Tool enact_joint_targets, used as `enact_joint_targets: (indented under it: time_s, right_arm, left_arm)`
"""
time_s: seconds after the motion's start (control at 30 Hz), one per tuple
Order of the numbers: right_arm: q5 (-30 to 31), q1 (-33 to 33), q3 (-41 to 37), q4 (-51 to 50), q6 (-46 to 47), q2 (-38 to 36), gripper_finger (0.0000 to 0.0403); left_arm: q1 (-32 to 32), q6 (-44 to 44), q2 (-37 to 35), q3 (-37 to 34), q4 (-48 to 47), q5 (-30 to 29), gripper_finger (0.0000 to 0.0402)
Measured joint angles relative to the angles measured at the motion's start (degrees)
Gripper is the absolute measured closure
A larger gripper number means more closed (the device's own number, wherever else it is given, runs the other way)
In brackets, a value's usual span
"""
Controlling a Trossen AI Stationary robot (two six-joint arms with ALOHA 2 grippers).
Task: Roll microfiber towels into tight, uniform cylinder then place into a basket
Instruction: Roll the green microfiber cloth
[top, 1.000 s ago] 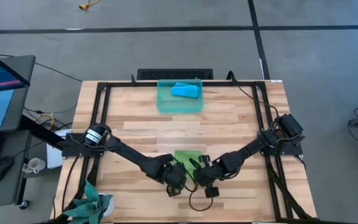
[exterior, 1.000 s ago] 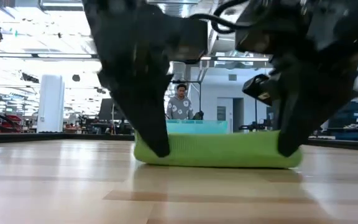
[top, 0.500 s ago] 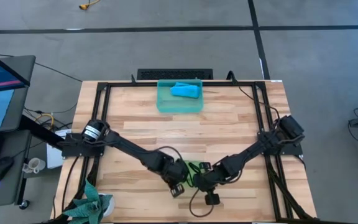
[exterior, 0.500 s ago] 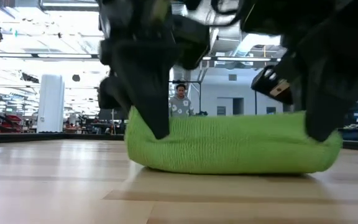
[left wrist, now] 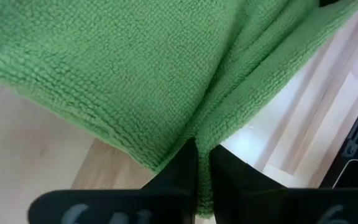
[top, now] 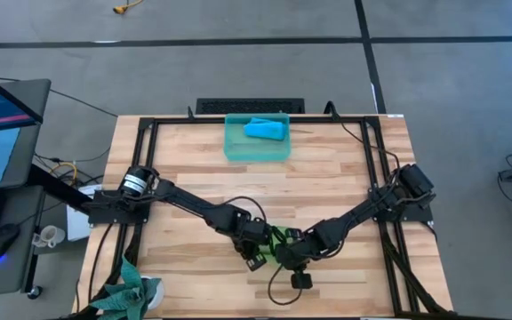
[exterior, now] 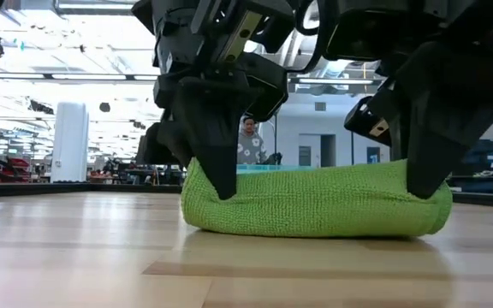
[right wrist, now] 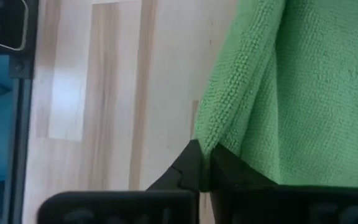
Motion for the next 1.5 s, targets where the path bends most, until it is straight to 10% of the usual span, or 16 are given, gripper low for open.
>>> enact_joint_targets:
  time_s: [0.47, 0.67, 1.5]
  right_arm:
    - [-2.17, 0.9, -0.15, 2.31, -0.91, -0.37, 0.0265]
    - [2.29, 3.02, -0.07, 14.66, -11.81, -0.01, 0.0277]
    - [11.49, -4.86, -0.39, 7.91, -10.89, 0.09, 0.0333]
  left_arm:
    - [-0.11, 0.13, -0.02, -0.22, -4.33, -1.68, 0.039]
    - [-0.11, 0.18, -0.04, -0.17, -4.26, -1.91, 0.039]
    - [0.04, 2.38, -0.02, -0.09, -3.65, -1.94, 0.039]
